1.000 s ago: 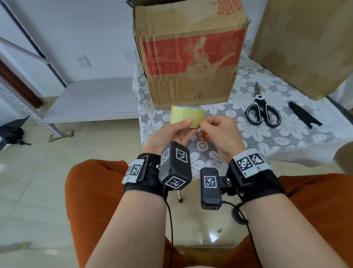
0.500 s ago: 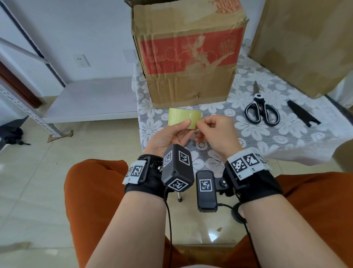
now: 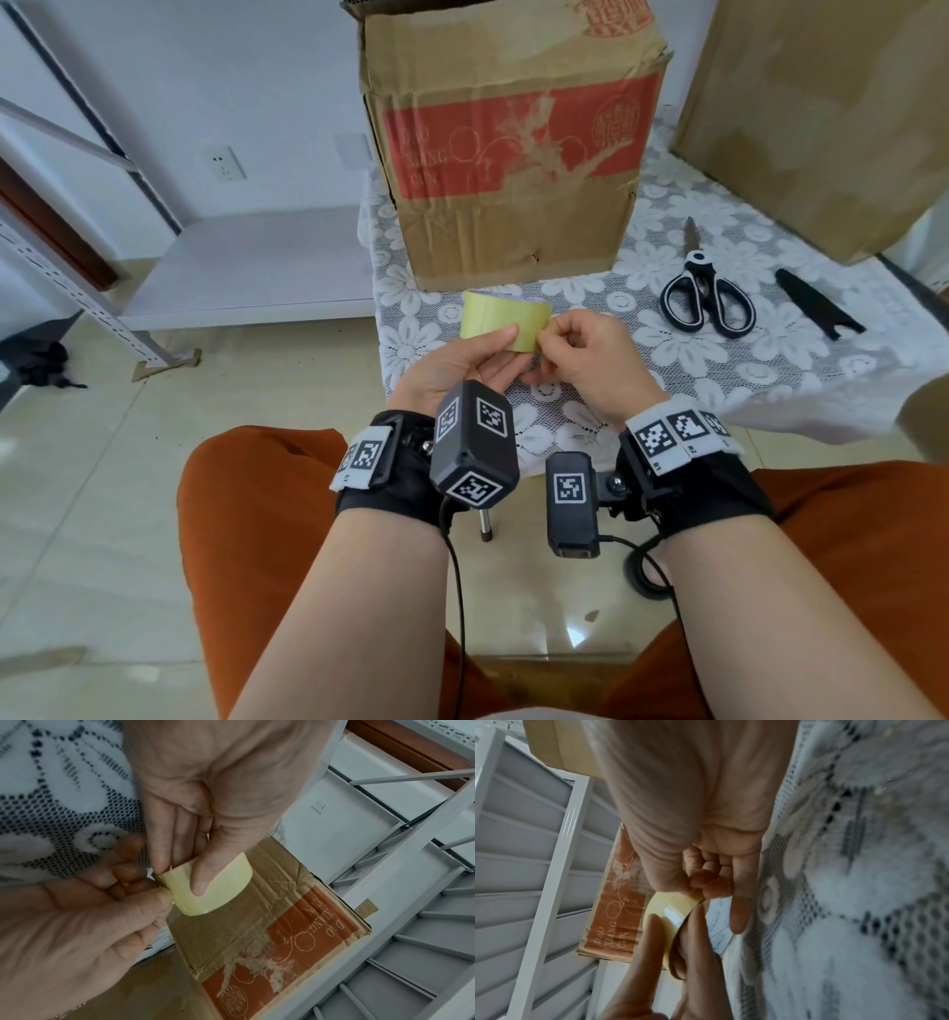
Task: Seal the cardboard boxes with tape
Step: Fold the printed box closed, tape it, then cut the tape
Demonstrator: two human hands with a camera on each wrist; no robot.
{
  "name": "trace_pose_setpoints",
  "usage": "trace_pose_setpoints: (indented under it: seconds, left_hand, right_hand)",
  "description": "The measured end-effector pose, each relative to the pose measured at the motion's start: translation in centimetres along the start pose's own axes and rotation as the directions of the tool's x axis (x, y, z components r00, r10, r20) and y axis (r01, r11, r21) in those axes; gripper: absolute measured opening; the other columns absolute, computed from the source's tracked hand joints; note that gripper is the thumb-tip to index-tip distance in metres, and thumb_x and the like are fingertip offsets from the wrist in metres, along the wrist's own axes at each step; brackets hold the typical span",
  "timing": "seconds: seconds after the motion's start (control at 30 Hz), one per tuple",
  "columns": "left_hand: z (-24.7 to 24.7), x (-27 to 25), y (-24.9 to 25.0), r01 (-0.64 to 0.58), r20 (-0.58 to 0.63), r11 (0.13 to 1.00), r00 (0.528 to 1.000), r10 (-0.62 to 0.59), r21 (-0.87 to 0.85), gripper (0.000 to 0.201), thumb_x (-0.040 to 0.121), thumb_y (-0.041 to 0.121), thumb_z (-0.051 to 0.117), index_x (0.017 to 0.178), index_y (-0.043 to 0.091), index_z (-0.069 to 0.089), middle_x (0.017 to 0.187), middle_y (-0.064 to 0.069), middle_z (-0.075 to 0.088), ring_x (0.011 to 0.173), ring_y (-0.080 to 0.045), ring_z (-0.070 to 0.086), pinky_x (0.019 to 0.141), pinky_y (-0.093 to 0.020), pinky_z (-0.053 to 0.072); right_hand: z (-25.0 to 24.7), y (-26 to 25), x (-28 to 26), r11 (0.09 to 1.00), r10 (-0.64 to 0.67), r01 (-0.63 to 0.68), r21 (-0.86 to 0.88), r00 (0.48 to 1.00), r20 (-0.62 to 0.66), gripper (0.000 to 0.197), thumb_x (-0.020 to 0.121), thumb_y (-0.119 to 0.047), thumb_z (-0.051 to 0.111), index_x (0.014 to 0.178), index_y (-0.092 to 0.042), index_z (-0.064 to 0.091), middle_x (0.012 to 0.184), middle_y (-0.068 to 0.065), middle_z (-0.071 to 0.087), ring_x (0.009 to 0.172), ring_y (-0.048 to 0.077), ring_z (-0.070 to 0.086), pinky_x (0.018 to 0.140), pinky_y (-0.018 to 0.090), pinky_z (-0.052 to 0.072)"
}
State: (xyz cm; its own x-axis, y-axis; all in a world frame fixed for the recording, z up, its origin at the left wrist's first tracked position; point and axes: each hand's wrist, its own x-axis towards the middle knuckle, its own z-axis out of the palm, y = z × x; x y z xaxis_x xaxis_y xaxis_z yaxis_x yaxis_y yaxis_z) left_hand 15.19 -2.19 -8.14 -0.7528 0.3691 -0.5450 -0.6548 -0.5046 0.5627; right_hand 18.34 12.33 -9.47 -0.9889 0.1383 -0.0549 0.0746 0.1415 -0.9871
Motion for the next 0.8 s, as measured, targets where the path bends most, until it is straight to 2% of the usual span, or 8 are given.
trace_pose_setpoints:
  seconds: [0.07, 0.17, 0.27, 0.33, 0.43, 0.57, 0.67, 0.8]
  left_hand:
    - [0.03, -0.12, -0.04, -0.009, -0.002, 1.0, 1.0, 0.009, -0.009, 0.024, 0.066, -0.005, 0.07, 0.09, -0.006, 0.065, 0.088, -0.022, 0.073, 0.076, -0.025, 0.074, 0.08, -0.035, 0.058]
    - [-0.02, -0.13, -0.01, -0.029, 0.009, 0.999, 1.0, 0.029, -0.032, 0.02, 0.067, -0.004, 0.068, 0.087, -0.006, 0.064, 0.085, -0.021, 0.073, 0.074, -0.025, 0.074, 0.079, -0.033, 0.058]
    - [-0.03, -0.09, 0.03, -0.028, 0.011, 0.998, 1.0, 0.029, -0.064, 0.019, 0.067, -0.005, 0.068, 0.085, -0.006, 0.064, 0.084, -0.022, 0.073, 0.074, -0.026, 0.074, 0.078, -0.033, 0.058]
    - [0.06, -0.18, -0.02, -0.028, 0.016, 0.999, 0.999, 0.029, -0.045, 0.014, 0.068, -0.004, 0.068, 0.081, -0.007, 0.067, 0.085, -0.022, 0.073, 0.074, -0.025, 0.074, 0.08, -0.033, 0.058]
    - [0.18, -0.32, -0.08, -0.021, 0.033, 0.999, 0.999, 0.022, -0.046, 0.007, 0.071, -0.005, 0.066, 0.07, -0.008, 0.072, 0.084, -0.023, 0.073, 0.073, -0.025, 0.074, 0.08, -0.034, 0.057]
    - [0.11, -0.23, 0.01, -0.031, 0.015, 0.998, 0.999, 0.032, -0.049, 0.012, 0.072, -0.006, 0.066, 0.084, -0.007, 0.065, 0.082, -0.022, 0.073, 0.072, -0.025, 0.074, 0.078, -0.034, 0.058]
    - [0.17, -0.28, 0.18, -0.023, 0.005, 0.999, 1.0, 0.023, -0.035, 0.007, 0.078, -0.005, 0.066, 0.085, -0.006, 0.064, 0.082, -0.021, 0.073, 0.071, -0.025, 0.074, 0.077, -0.034, 0.058]
    - [0.13, -0.34, 0.28, -0.028, 0.004, 0.999, 1.0, 0.028, -0.023, 0.016, 0.07, -0.004, 0.069, 0.084, -0.005, 0.065, 0.083, -0.02, 0.073, 0.073, -0.025, 0.074, 0.076, -0.034, 0.059]
  right_hand:
    - [-0.18, 0.08, 0.08, 0.999, 0.027, -0.028, 0.034, 1.0, 0.016, 0.009, 0.092, -0.005, 0.057, 0.085, -0.001, 0.059, 0.065, 0.007, 0.062, 0.064, 0.021, 0.069, 0.072, 0.036, 0.059]
    - [-0.38, -0.03, 0.01, 0.994, 0.044, -0.045, 0.095, 0.999, 0.004, 0.006, 0.09, -0.003, 0.06, 0.087, 0.001, 0.063, 0.073, 0.009, 0.065, 0.071, 0.02, 0.068, 0.077, 0.038, 0.059]
    - [-0.37, -0.31, -0.11, 0.996, 0.022, -0.018, 0.09, 0.999, -0.047, 0.003, 0.085, -0.005, 0.067, 0.085, -0.002, 0.066, 0.076, 0.011, 0.069, 0.074, 0.023, 0.069, 0.077, 0.036, 0.059]
    - [-0.23, -0.31, -0.02, 0.998, 0.003, 0.002, 0.058, 0.995, -0.101, 0.009, 0.08, -0.011, 0.074, 0.083, -0.004, 0.069, 0.076, 0.012, 0.071, 0.075, 0.024, 0.07, 0.076, 0.035, 0.059]
    - [0.15, -0.19, 0.13, 0.999, -0.032, 0.034, 0.011, 0.984, -0.173, 0.007, 0.078, -0.011, 0.076, 0.076, -0.006, 0.071, 0.07, 0.009, 0.071, 0.066, 0.019, 0.069, 0.072, 0.032, 0.059]
    - [0.24, -0.28, 0.28, 0.998, -0.054, 0.051, -0.026, 0.99, -0.127, 0.006, 0.083, -0.006, 0.069, 0.08, 0.0, 0.069, 0.065, 0.006, 0.069, 0.061, 0.012, 0.067, 0.071, 0.03, 0.059]
    - [0.04, -0.36, 0.17, 0.998, -0.068, 0.066, -0.021, 0.992, -0.104, 0.007, 0.085, -0.003, 0.066, 0.082, 0.003, 0.066, 0.067, 0.006, 0.067, 0.058, 0.008, 0.067, 0.068, 0.026, 0.058]
    - [-0.1, -0.11, 0.04, 0.997, -0.072, 0.074, 0.024, 0.993, -0.097, 0.008, 0.086, -0.004, 0.066, 0.079, -0.001, 0.064, 0.065, 0.006, 0.065, 0.06, 0.015, 0.068, 0.068, 0.03, 0.058]
